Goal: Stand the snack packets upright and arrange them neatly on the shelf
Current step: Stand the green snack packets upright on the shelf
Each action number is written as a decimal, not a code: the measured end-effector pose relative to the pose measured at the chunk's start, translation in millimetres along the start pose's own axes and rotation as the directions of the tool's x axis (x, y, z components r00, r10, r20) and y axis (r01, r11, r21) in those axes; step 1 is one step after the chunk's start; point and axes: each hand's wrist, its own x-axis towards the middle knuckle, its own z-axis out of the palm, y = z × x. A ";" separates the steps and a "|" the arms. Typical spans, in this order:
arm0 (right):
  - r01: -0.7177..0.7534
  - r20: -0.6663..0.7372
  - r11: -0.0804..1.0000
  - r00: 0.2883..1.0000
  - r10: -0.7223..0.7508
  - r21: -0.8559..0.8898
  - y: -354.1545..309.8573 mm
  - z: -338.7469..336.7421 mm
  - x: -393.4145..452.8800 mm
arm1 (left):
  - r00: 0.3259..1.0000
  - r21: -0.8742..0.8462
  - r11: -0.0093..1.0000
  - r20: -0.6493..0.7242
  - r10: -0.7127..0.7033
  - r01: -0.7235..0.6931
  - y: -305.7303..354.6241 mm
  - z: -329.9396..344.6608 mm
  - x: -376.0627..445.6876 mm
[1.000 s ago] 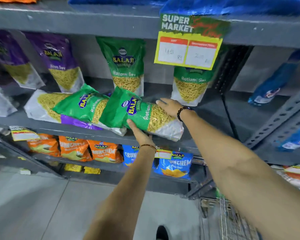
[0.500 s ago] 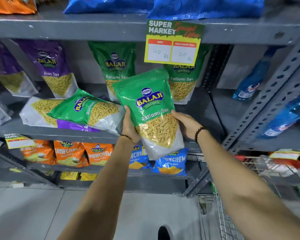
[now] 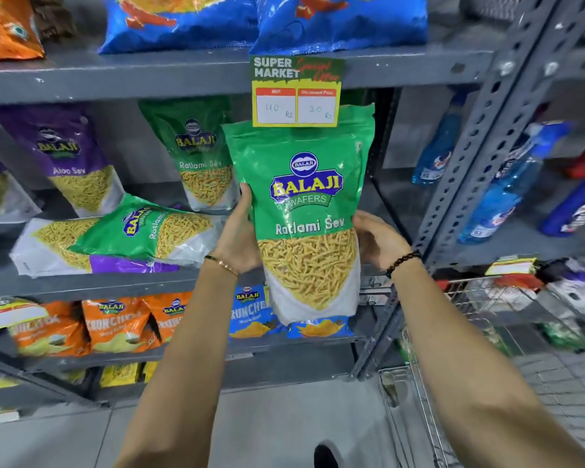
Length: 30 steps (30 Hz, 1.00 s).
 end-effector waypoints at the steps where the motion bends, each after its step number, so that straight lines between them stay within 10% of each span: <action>1: 0.008 -0.013 1.000 1.000 -0.008 0.012 -0.9 1.5 -0.9 | 1.000 0.007 1.000 0.005 0.005 -0.005 0.1 0.5 2.9; 14: 0.156 -0.400 0.987 0.902 -0.160 -0.043 -30.9 -24.3 42.6 | 0.944 0.197 0.954 -0.197 0.263 -0.225 13.1 1.4 110.1; 30: 0.208 -0.531 0.976 0.834 -0.148 0.056 -16.4 -37.5 63.5 | 0.948 0.304 0.932 -0.186 0.260 -0.196 -3.5 -14.6 134.3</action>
